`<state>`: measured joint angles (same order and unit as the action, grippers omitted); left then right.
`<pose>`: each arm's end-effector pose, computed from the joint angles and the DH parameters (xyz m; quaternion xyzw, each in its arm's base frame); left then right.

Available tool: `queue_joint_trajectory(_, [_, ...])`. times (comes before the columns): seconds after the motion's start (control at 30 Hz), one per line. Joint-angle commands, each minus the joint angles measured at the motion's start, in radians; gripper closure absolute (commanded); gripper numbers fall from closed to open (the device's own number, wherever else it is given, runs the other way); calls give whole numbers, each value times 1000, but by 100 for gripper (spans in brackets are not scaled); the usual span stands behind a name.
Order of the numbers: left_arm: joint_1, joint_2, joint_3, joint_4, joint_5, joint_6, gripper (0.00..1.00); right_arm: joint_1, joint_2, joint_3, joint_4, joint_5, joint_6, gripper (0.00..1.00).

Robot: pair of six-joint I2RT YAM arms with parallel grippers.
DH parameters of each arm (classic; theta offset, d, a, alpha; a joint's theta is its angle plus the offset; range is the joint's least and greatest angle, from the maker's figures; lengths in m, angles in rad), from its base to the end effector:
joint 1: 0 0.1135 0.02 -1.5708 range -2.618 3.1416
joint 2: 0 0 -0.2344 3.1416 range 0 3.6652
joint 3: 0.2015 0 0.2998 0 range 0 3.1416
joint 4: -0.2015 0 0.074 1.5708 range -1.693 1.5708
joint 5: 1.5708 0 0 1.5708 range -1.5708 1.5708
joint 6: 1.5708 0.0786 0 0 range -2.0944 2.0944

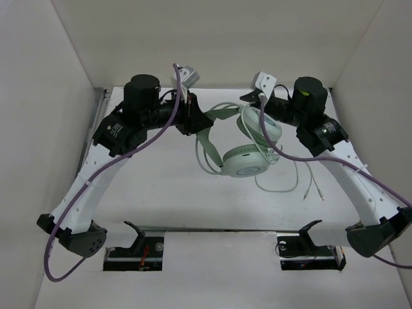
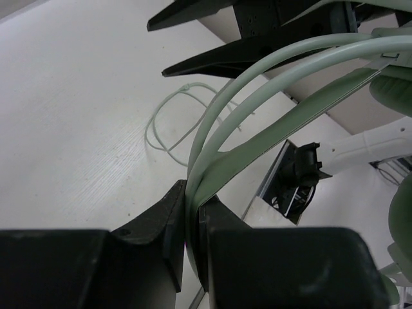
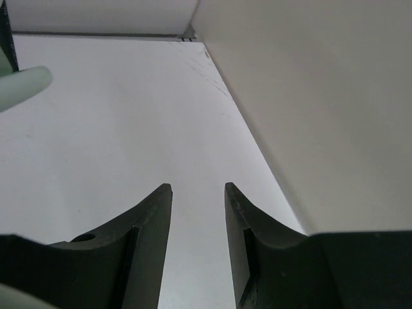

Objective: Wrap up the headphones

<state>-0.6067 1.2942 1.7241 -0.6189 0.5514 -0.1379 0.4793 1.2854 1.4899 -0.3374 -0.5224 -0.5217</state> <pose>0.2529 -0.2256 0.4895 0.3410 0.6810 -0.4185 0.4948 0.3105 0.2056 0.4380 -0.4981 0.5562 0.1808 0.6402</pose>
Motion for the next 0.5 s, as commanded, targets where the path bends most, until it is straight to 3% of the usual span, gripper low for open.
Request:
queue_joint_trajectory(0.0, [21,-21,74,152,125,-120,100,-18,-8,29,8,-48,132,67])
queue_joint_trajectory(0.17, [52,-10,77,203,142,-180,100,-54,-12,43,47,-103,265,49])
queue_joint_trajectory(0.47, [126,22,121,300,171,-304,100,-112,-38,12,162,-221,587,41])
